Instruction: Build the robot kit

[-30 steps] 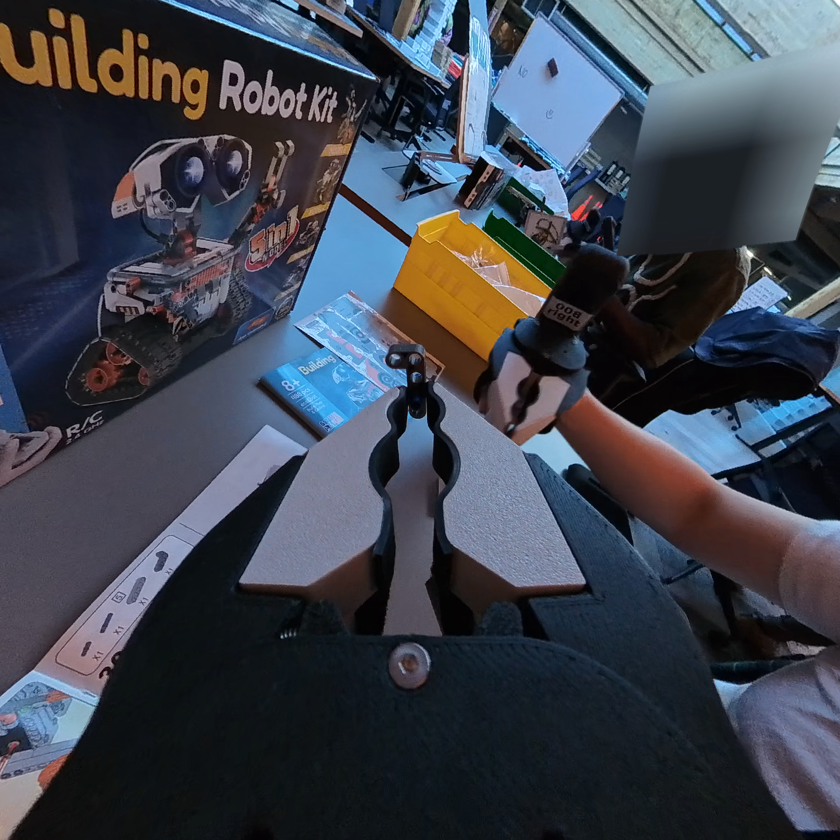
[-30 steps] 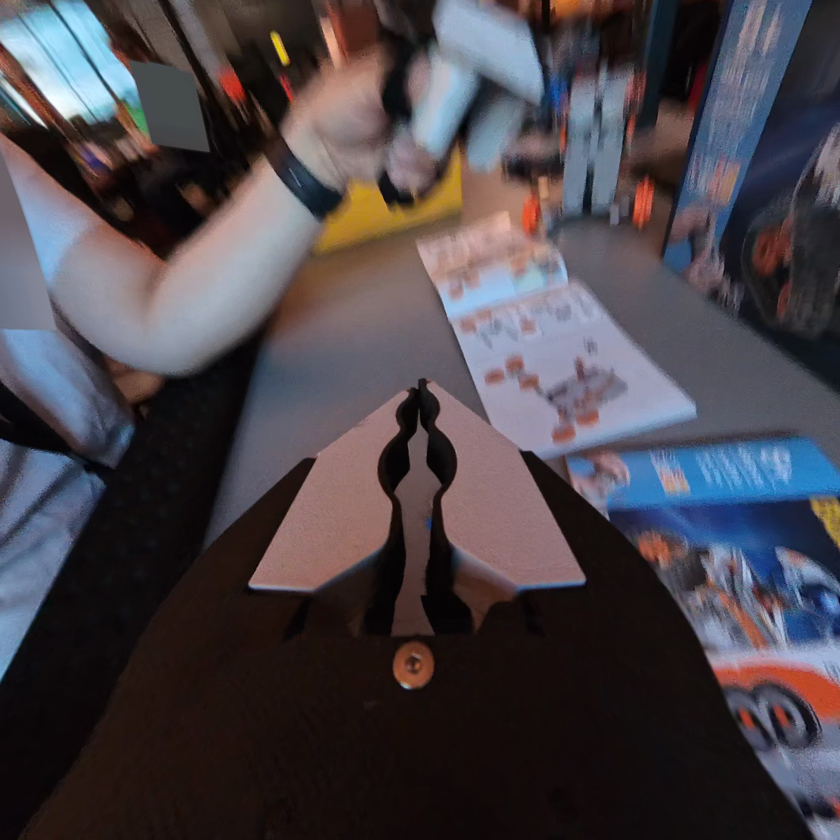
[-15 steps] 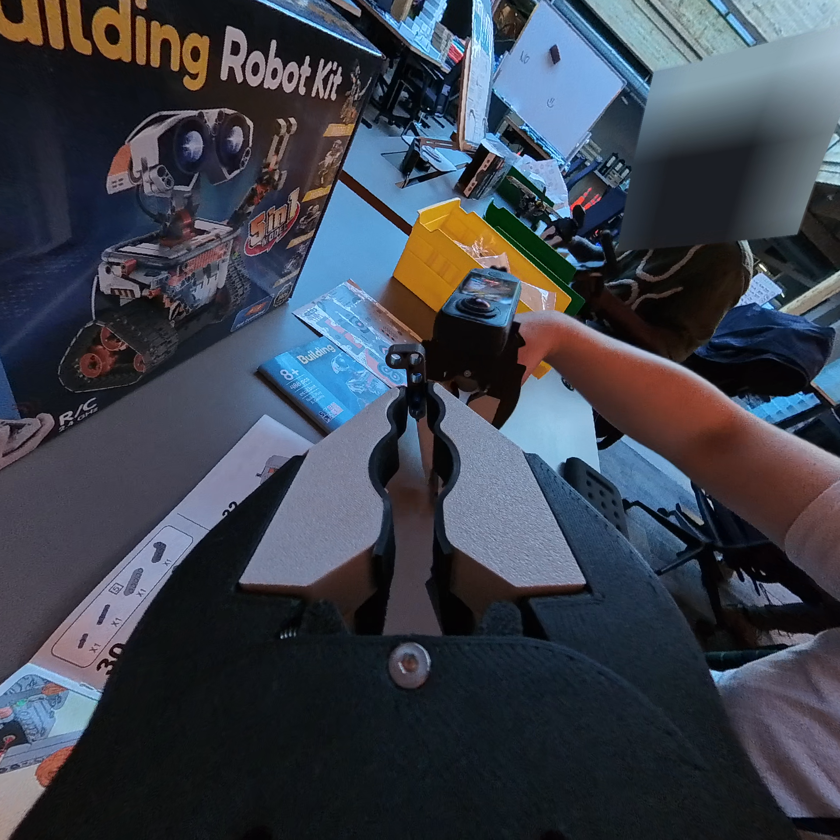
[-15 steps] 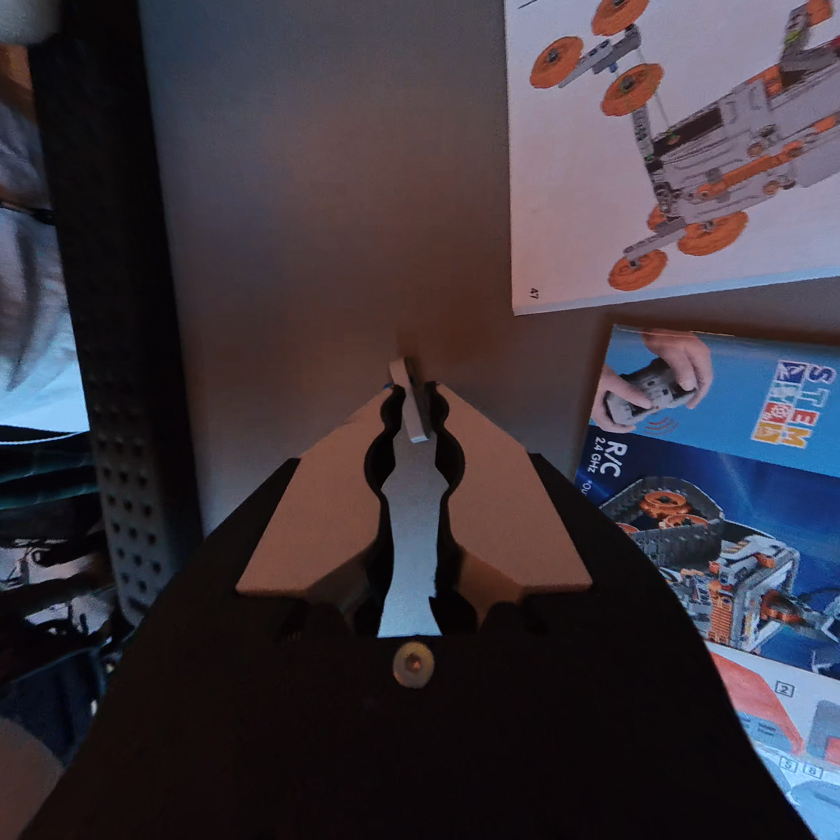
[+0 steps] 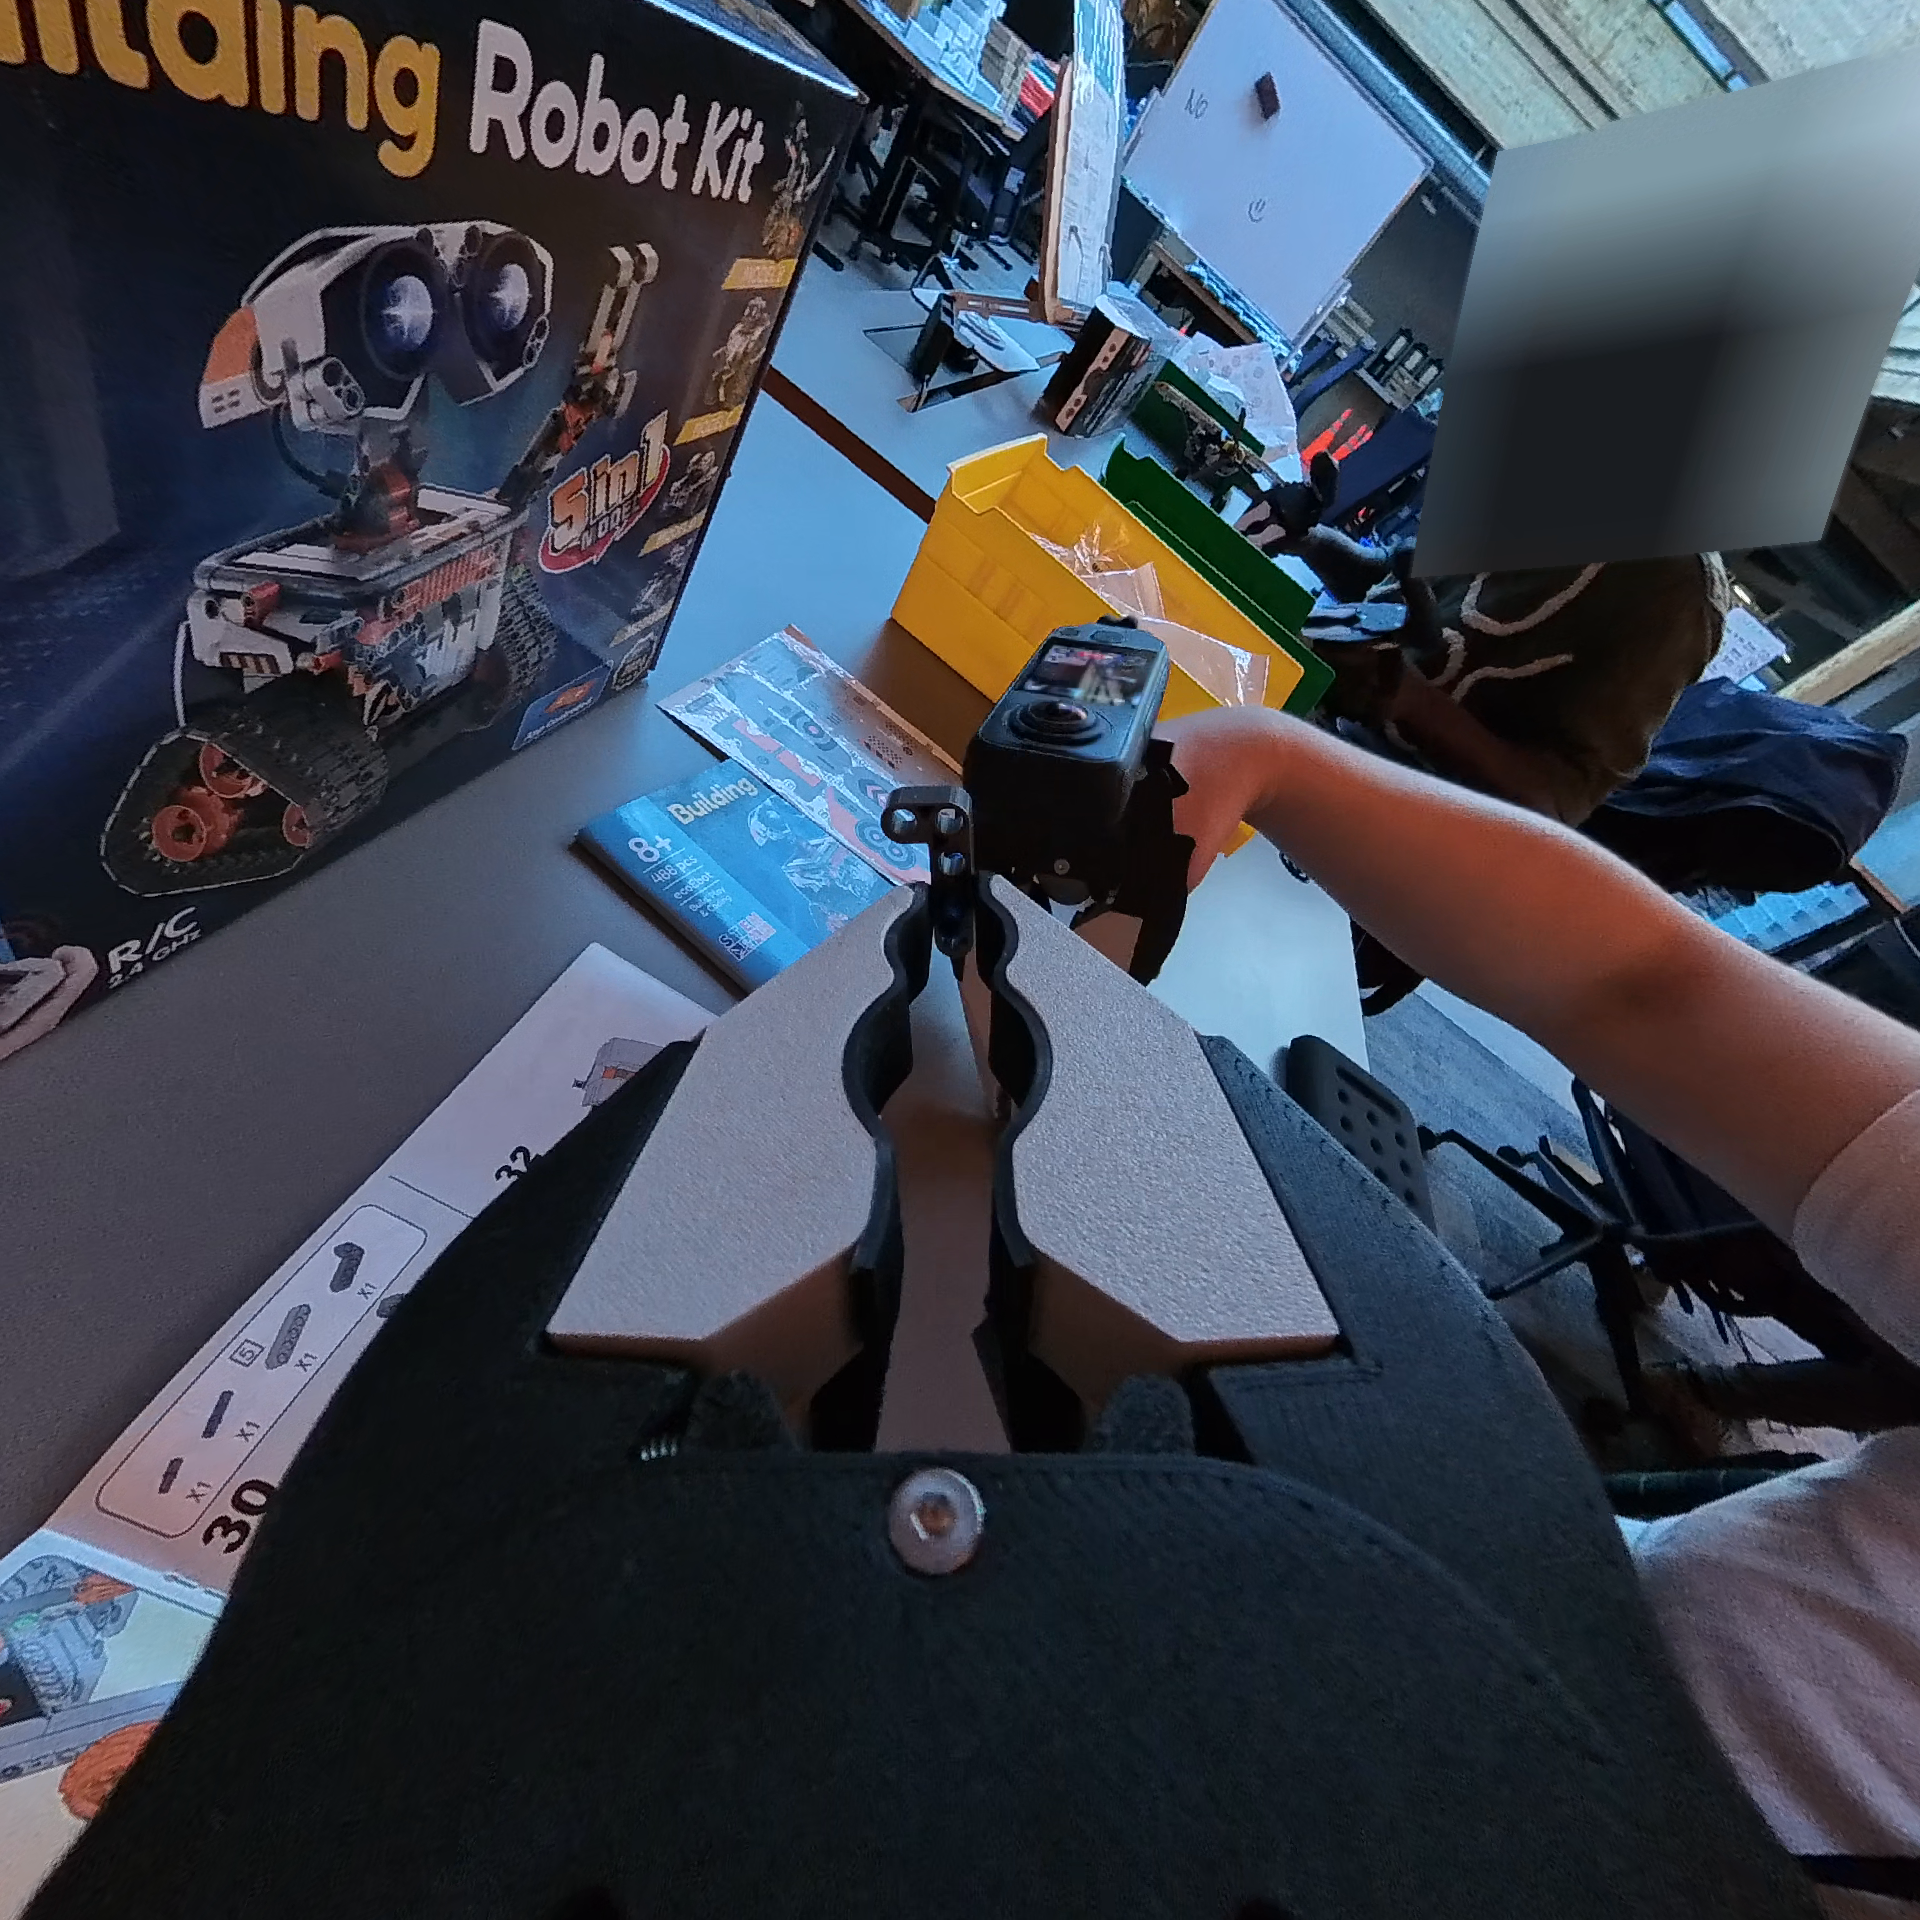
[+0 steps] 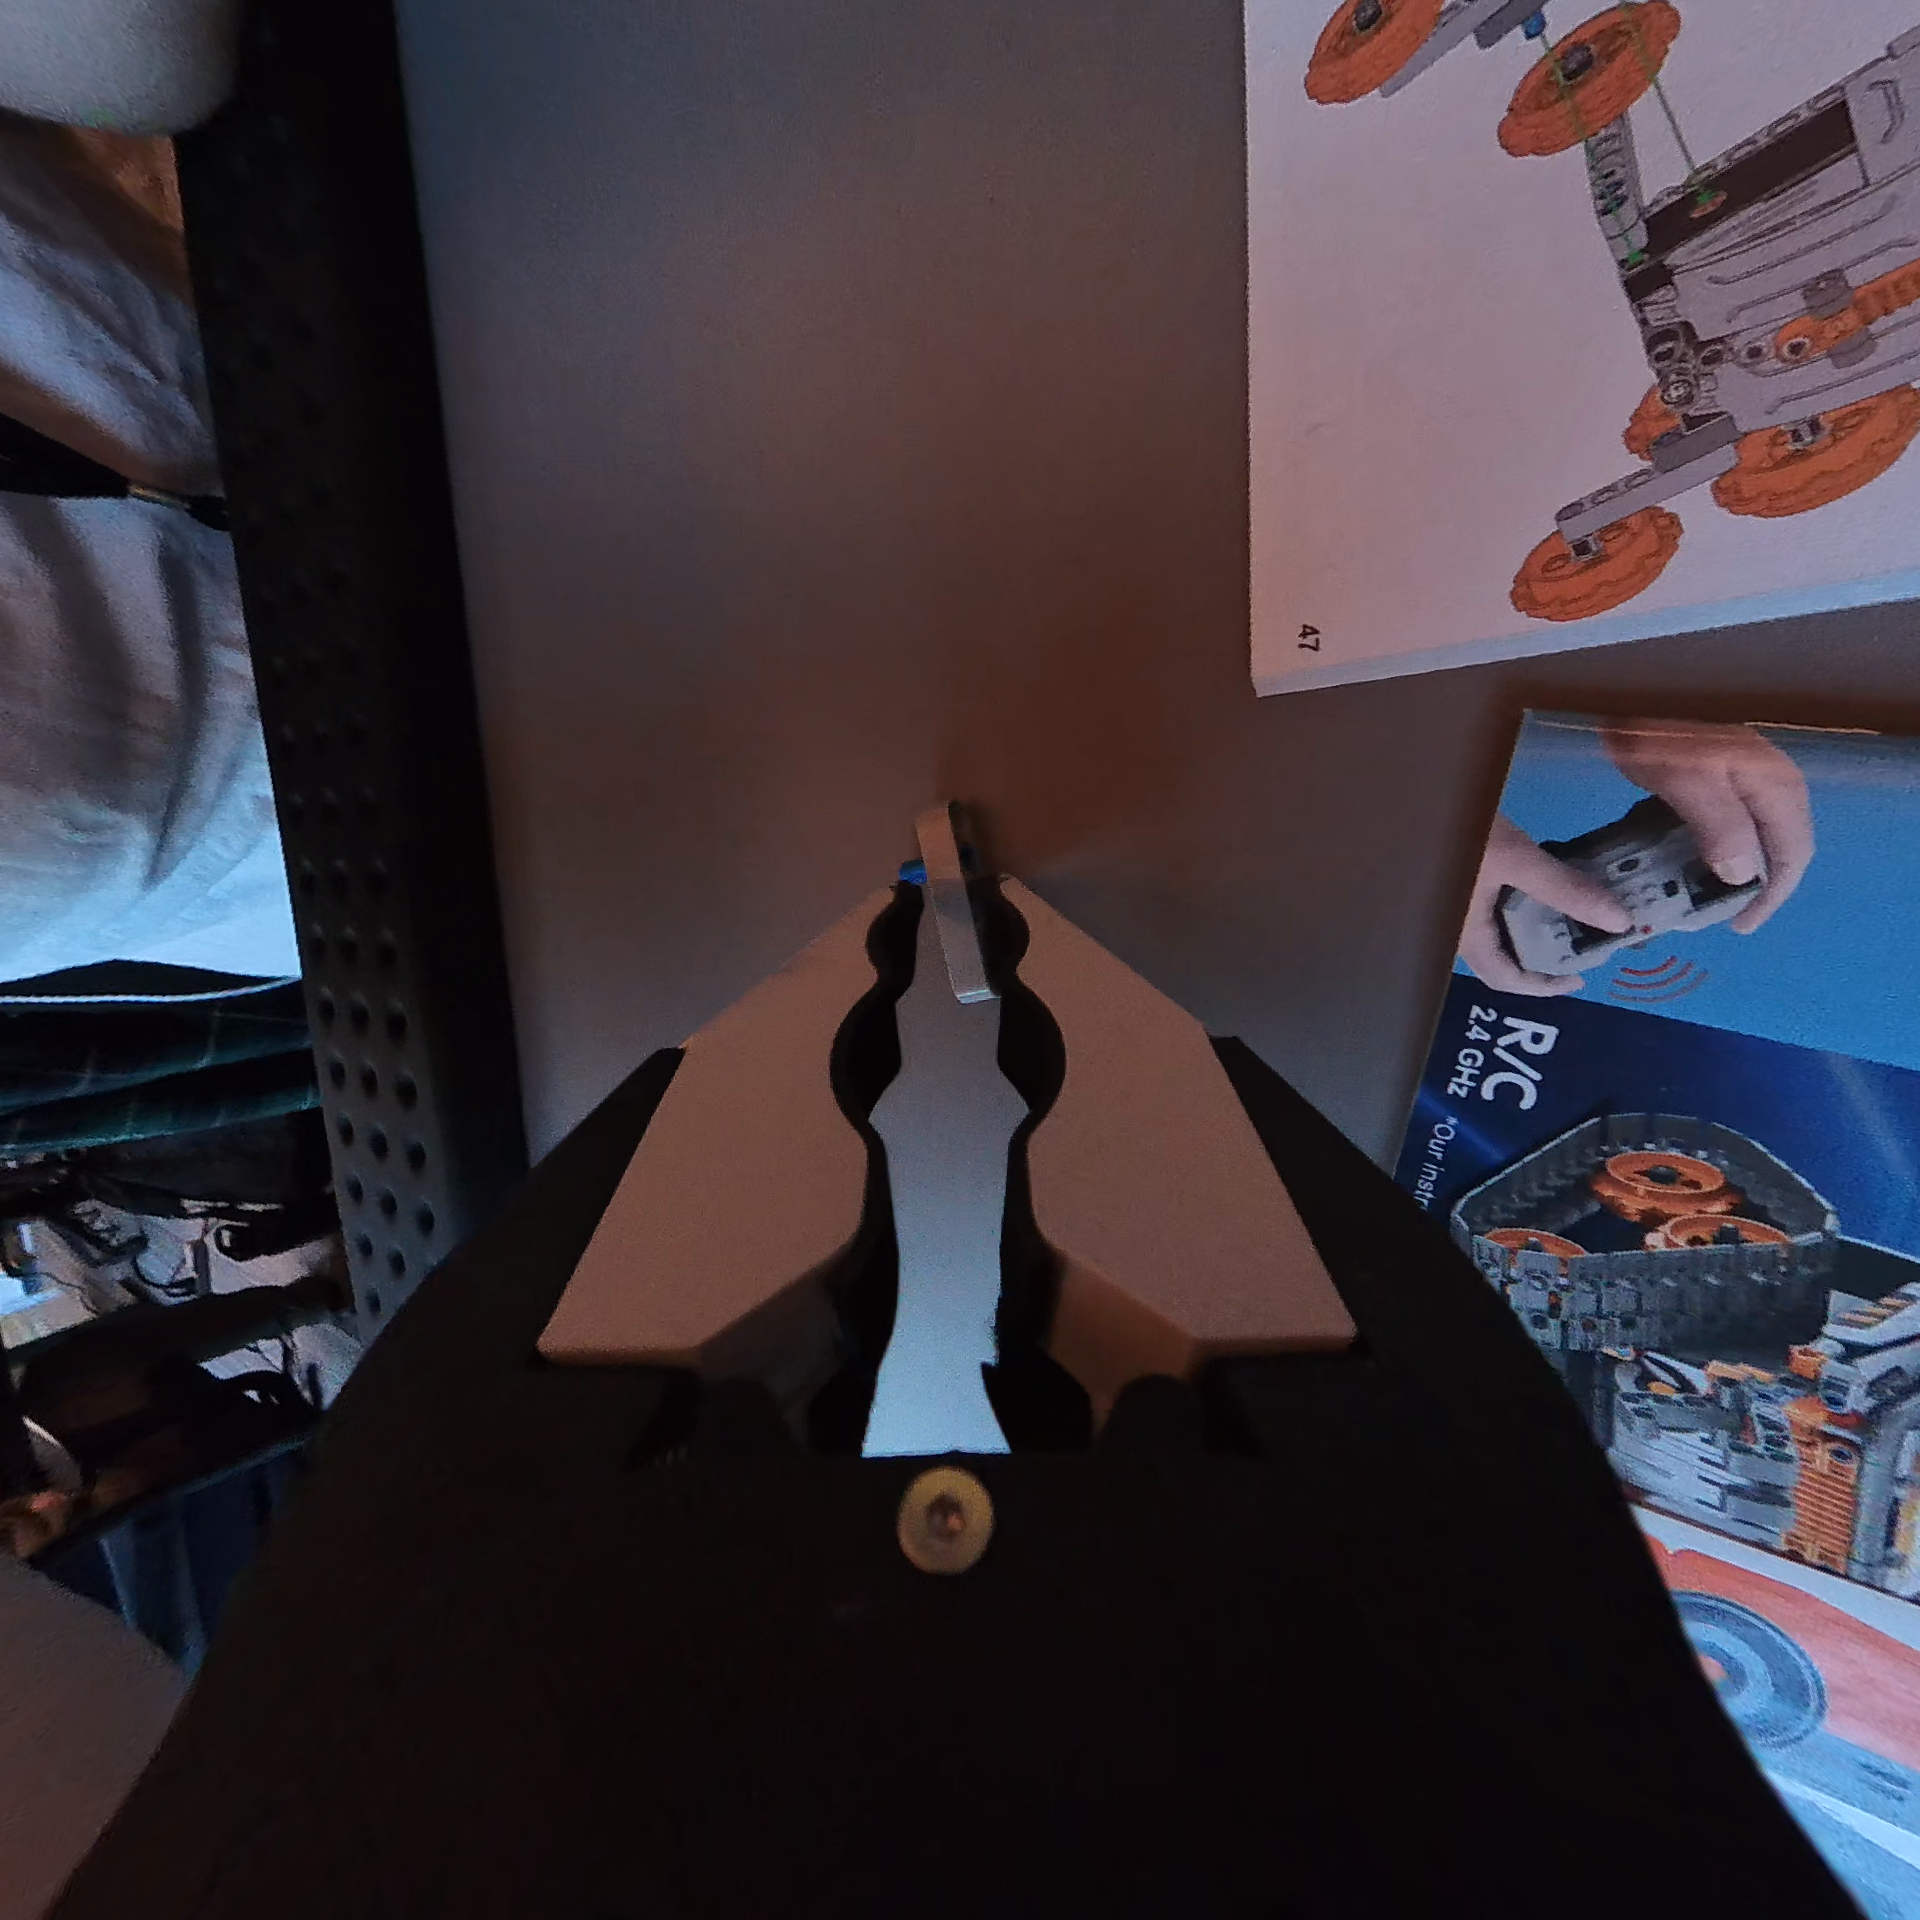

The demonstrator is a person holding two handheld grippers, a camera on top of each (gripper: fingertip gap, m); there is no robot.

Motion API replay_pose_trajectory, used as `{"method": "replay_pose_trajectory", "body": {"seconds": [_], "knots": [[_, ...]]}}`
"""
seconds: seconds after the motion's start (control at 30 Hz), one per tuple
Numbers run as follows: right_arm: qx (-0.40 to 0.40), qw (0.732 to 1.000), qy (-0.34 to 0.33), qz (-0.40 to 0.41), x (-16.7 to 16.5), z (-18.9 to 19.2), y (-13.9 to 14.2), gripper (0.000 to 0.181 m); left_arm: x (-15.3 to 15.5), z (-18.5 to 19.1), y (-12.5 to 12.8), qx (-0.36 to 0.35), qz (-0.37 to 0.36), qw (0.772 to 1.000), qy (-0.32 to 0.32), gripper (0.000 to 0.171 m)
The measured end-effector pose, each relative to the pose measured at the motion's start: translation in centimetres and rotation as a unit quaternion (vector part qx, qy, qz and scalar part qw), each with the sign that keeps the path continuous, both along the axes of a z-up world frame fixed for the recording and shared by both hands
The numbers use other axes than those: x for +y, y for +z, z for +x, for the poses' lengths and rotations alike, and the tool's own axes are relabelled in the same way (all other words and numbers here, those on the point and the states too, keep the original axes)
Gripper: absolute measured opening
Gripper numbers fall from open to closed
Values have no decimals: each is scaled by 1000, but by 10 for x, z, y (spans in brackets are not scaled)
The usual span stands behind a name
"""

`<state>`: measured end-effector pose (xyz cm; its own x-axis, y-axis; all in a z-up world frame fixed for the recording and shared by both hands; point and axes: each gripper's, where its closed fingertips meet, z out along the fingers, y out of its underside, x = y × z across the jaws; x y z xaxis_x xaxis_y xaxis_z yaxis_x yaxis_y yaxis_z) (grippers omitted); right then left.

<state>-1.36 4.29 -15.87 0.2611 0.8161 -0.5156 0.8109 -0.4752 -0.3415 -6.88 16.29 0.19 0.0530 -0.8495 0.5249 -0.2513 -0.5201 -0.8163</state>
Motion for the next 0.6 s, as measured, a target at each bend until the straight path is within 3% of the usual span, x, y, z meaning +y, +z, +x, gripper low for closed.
{"method": "replay_pose_trajectory", "body": {"seconds": [0.2,0.33,0.43,0.6], "knots": [[-7,1000,4,22,-2,2,-2,6,0,1,-1,4,1,1000,-2,5],[-28,990,-18,138,11,10,0,6,-1,2,-2,4,-1,1000,-2,4],[-51,945,-41,321,26,15,14,6,-1,4,-3,2,-2,1000,-6,5],[-84,814,-124,561,37,25,70,5,-19,21,-6,-45,-33,996,-71,4]]}}
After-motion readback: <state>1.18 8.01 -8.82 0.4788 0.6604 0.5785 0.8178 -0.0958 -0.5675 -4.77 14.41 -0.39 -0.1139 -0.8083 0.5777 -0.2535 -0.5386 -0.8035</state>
